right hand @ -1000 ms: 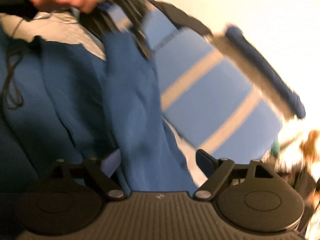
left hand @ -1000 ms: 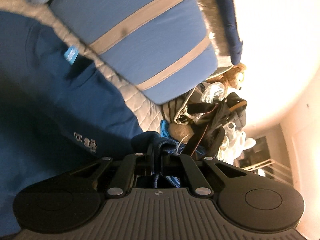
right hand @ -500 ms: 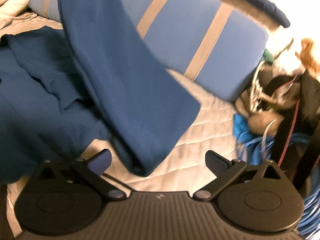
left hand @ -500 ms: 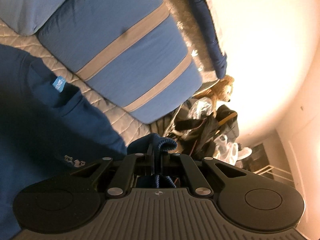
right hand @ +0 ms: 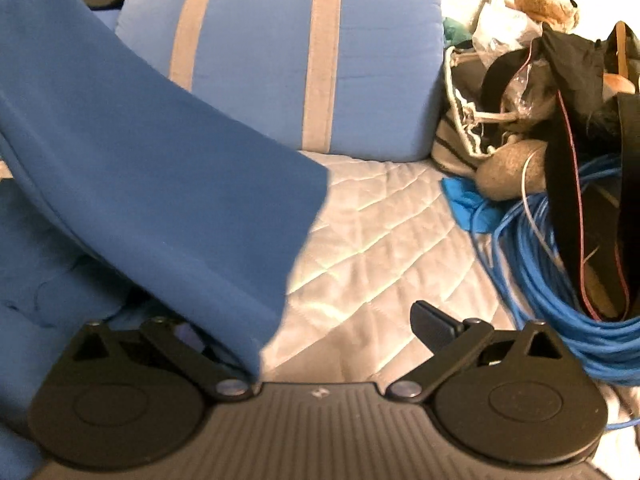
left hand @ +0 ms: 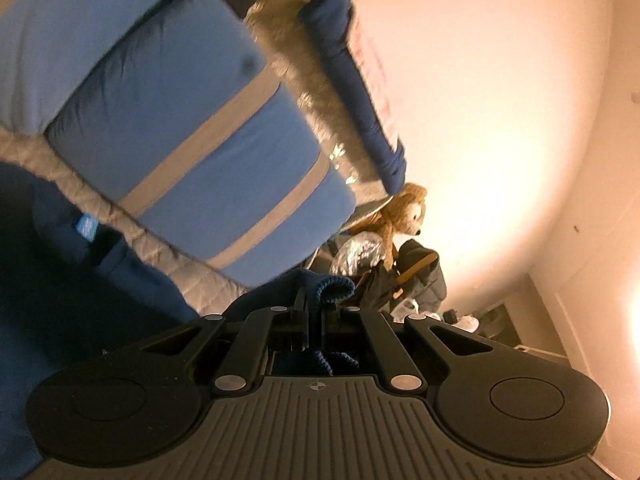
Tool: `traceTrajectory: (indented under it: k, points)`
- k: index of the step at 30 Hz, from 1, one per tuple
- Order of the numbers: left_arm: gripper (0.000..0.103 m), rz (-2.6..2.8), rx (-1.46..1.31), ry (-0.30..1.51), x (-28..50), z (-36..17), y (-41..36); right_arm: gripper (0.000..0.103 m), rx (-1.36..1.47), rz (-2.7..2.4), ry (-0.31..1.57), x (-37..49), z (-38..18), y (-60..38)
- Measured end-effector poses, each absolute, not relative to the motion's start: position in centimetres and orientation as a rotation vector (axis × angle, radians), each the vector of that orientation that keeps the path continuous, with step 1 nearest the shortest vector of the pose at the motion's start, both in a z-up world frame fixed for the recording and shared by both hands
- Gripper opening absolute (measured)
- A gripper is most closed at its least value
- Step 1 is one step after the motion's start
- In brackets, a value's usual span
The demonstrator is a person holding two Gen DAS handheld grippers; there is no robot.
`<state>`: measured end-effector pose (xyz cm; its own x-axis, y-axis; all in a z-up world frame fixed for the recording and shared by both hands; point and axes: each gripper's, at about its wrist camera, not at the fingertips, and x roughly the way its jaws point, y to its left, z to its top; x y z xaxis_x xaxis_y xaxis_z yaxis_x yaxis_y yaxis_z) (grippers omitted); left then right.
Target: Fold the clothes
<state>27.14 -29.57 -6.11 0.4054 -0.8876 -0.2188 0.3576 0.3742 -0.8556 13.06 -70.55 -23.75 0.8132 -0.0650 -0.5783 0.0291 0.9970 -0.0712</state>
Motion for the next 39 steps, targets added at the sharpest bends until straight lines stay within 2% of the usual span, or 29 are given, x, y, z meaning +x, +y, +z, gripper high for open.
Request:
traceTrajectory:
  k: [3, 6, 8, 9, 10, 11, 14, 18, 23, 30, 33, 34, 39]
  points:
    - [0.005, -0.884, -0.806, 0.749, 27.1, -5.4, -27.9, 0.101, -0.060, -0.043, 0.632, 13.5, -23.6, -70.5]
    - [0.005, -0.841, -0.789, 0.752, 27.3, -5.6, -25.9, 0.088, -0.046, -0.010, 0.651, 13.7, -23.5, -70.3]
    - [0.005, -0.812, -0.774, 0.756, 27.2, -5.9, -24.6, 0.073, -0.054, 0.022, 0.666, 13.9, -23.5, -69.9]
    - [0.005, -0.798, -0.766, 0.759, 27.1, -6.3, -24.0, 0.070, -0.059, 0.038, 0.675, 13.9, -23.5, -69.7]
    - [0.005, -0.785, -0.756, 0.767, 27.1, -6.7, -23.4, 0.061, -0.063, 0.053, 0.684, 13.9, -23.5, -69.4]
    - [0.005, -0.772, -0.745, 0.776, 27.0, -7.2, -22.7, 0.044, -0.069, 0.073, 0.687, 13.8, -23.4, -69.1]
    - [0.005, -0.734, -0.693, 0.793, 26.8, -8.6, -21.2, 0.023, -0.122, 0.114, 0.703, 13.7, -23.5, -67.7]
    - [0.004, -0.683, -0.665, 0.830, 26.6, -11.0, -18.6, 0.021, -0.233, 0.125, 0.703, 13.2, -23.9, -65.7]
    - [0.005, -0.615, -0.572, 0.891, 26.3, -14.0, -16.3, 0.010, -0.285, 0.120, 0.702, 12.8, -24.1, -64.5]
    - [0.005, -0.535, -0.455, 0.961, 25.8, -17.9, -13.6, 0.011, -0.374, 0.131, 0.685, 12.5, -24.0, -62.7]
    - [0.005, -0.514, -0.396, 0.976, 25.5, -19.1, -12.7, 0.015, -0.394, 0.141, 0.679, 12.4, -23.9, -62.1]
    - [0.005, -0.510, -0.366, 0.980, 25.3, -19.4, -12.8, 0.020, -0.396, 0.144, 0.679, 12.4, -23.9, -61.9]
    - [0.005, -0.508, -0.262, 1.008, 24.6, -21.3, -13.4, 0.021, -0.385, 0.142, 0.698, 12.6, -24.3, -61.8]
